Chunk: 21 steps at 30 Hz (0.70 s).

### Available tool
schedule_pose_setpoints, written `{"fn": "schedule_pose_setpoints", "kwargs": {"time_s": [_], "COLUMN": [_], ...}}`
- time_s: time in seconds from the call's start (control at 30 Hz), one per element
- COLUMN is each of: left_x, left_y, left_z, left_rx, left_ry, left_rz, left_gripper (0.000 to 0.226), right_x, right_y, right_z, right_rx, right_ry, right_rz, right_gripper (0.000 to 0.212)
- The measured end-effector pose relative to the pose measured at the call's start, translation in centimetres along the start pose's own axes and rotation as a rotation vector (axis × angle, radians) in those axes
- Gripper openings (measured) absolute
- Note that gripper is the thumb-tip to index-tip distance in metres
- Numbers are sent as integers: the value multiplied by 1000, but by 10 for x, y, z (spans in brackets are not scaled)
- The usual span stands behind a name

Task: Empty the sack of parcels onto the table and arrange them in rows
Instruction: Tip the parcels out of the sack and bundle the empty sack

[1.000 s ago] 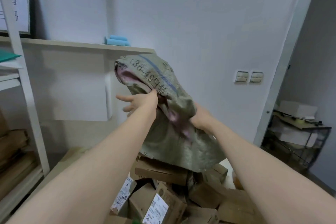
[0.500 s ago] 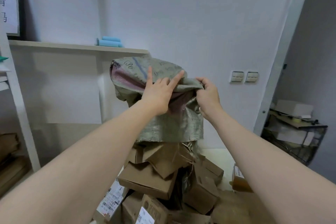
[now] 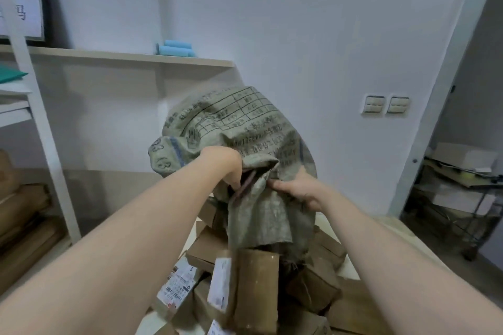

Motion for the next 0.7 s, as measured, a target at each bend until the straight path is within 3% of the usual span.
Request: {"fn": "schedule_pose_setpoints", "kwargs": {"time_s": [0.07, 0.13, 0.2, 0.27, 0.3, 0.37, 0.4, 0.43, 0.47, 0.53, 0.63, 0.7], "left_x": [-3, -7, -8, -1, 5, 11, 13, 14, 18, 29, 55, 66], "left_y": [6, 12, 11, 4, -2, -14, -19, -22, -20, -11, 18, 39], "left_z": [-3, -1, 3, 8, 10, 12, 12, 11, 11, 9, 3, -2], "left_rx": [-3, -187, -316, -370, -391, -411, -390, -360, -356, -451, -631, -681], "left_ry": [101, 147, 179, 176, 123, -83, -201, -280, -323, -336, -339, -326], "left_rz": [227, 450, 525, 394, 222, -272, -516, -652, -662, -464, -209, -92], "left_gripper": [85, 105, 121, 101, 87, 69, 66, 74, 94, 134, 153, 158], "right_x": [13, 8, 2, -1, -3, -4, -4, -3, -2, 3, 15, 22], "right_y": [10, 15, 12, 4, -1, -12, -18, -24, -29, -35, -43, -43], "right_z": [-6, -3, 0, 4, 6, 10, 12, 13, 14, 15, 9, 0], "right_rx": [-63, -90, -161, -238, -287, -405, -486, -556, -585, -515, -228, -154], "right_ry": [-1, 14, 26, 55, 75, 120, 132, 146, 154, 130, 90, 92], "right_rz": [-18, -64, -45, -13, -6, -2, -4, -6, -4, -60, -221, -262], "right_gripper": [70, 31, 20, 26, 35, 55, 63, 73, 82, 101, 139, 132]}}
Point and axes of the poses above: each hand's wrist, its own x-axis towards the middle knuckle, its own y-axis out of the palm, z = x × y, the point moved 2 cm from there along x, towards the middle knuckle, and after that the axes turned 10 degrees about x, right-handed, at the moved point
